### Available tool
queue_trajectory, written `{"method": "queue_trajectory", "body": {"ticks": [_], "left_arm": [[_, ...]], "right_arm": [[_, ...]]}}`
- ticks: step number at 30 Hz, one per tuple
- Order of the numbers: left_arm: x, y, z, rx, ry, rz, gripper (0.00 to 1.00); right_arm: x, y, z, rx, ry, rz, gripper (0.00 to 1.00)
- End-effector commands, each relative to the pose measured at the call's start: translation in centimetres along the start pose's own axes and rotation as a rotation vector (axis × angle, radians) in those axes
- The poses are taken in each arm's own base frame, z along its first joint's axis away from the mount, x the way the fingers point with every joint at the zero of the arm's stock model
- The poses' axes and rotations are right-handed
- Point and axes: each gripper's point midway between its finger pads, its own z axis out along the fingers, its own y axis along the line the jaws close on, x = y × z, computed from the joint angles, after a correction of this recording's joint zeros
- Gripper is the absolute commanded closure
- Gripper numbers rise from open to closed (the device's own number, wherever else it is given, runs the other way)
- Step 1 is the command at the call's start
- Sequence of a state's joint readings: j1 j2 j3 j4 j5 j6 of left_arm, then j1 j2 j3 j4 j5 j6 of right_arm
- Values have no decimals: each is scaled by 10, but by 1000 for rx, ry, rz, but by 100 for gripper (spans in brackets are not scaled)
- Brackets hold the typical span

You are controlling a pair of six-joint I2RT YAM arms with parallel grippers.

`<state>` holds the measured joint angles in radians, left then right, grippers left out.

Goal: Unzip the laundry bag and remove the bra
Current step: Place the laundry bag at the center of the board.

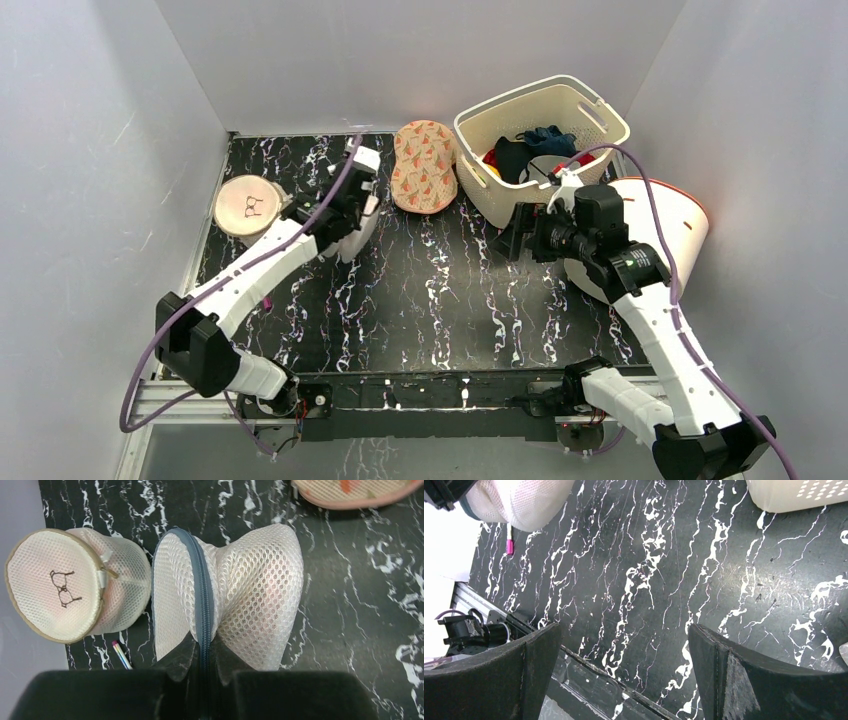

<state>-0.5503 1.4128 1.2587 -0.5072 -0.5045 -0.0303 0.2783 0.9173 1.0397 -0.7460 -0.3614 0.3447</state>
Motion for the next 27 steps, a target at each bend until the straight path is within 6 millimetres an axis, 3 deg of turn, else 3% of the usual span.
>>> {"method": "queue_trajectory", "body": {"ticks": [1, 6, 9, 11, 13, 15, 17, 23, 27], "left_arm": [[11, -13, -21, -57, 15, 97, 100], [37, -49, -21, -104, 103, 241, 99], [43, -90, -30, 94, 138, 196, 77], [33, -129, -48, 344, 97, 92, 49], [16, -152, -78, 555, 8, 1, 25], [3, -154, -100, 657, -69, -51, 10], [3, -149, -107, 693, -96, -42, 2], [46, -122, -90, 610, -67, 210, 2], [74, -115, -90, 661, -232, 424, 2]], "right_arm": [[-10, 4, -1, -29, -56, -21, 2], [-4, 1, -2, -16, -55, -13, 2], [-5, 0, -3, -6, -60, -14, 2], [-8, -1, -4, 1, -67, -18, 2], [-10, -1, -5, 5, -76, -25, 2], [-12, -1, -6, 9, -83, -27, 2], [-11, -1, -6, 7, -84, -27, 2], [2, -3, -1, -12, -55, -21, 2], [4, -3, -1, -17, -56, -25, 2]]}}
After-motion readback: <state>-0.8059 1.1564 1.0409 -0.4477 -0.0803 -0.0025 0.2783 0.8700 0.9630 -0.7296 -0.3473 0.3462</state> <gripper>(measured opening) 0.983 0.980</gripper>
